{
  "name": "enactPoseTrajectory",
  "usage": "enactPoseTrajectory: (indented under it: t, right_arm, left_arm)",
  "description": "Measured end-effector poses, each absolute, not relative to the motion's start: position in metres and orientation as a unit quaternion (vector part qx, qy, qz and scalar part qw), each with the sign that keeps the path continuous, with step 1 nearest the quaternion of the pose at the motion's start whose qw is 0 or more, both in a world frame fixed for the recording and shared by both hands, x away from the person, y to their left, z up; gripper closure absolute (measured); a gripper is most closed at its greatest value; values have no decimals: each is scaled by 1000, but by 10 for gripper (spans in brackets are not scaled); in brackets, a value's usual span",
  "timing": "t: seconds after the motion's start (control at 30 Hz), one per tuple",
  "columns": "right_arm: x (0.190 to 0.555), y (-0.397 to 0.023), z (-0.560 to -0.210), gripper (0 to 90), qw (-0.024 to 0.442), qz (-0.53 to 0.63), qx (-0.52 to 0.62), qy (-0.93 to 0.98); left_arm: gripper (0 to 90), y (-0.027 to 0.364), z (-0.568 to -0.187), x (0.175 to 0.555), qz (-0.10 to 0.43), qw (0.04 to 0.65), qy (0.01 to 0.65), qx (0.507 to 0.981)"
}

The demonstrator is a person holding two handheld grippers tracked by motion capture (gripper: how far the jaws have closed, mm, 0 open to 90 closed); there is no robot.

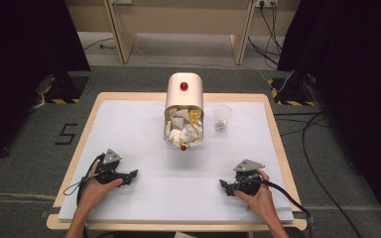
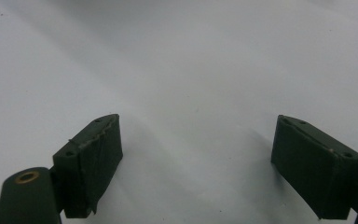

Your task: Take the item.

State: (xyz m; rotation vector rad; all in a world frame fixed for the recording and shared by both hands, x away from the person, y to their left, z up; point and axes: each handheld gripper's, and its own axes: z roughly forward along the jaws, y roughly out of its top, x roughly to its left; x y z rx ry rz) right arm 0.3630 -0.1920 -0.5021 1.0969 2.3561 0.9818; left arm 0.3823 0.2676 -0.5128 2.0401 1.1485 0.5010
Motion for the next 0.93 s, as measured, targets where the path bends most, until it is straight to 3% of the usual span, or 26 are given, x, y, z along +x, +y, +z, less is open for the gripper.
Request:
enactPoseTrajectory:
  t: [0.93]
  right_arm:
    - [361, -194, -504, 160, 176, 355, 390, 831]
  left_arm:
    - [100, 267, -513, 382, 197, 365, 446, 793]
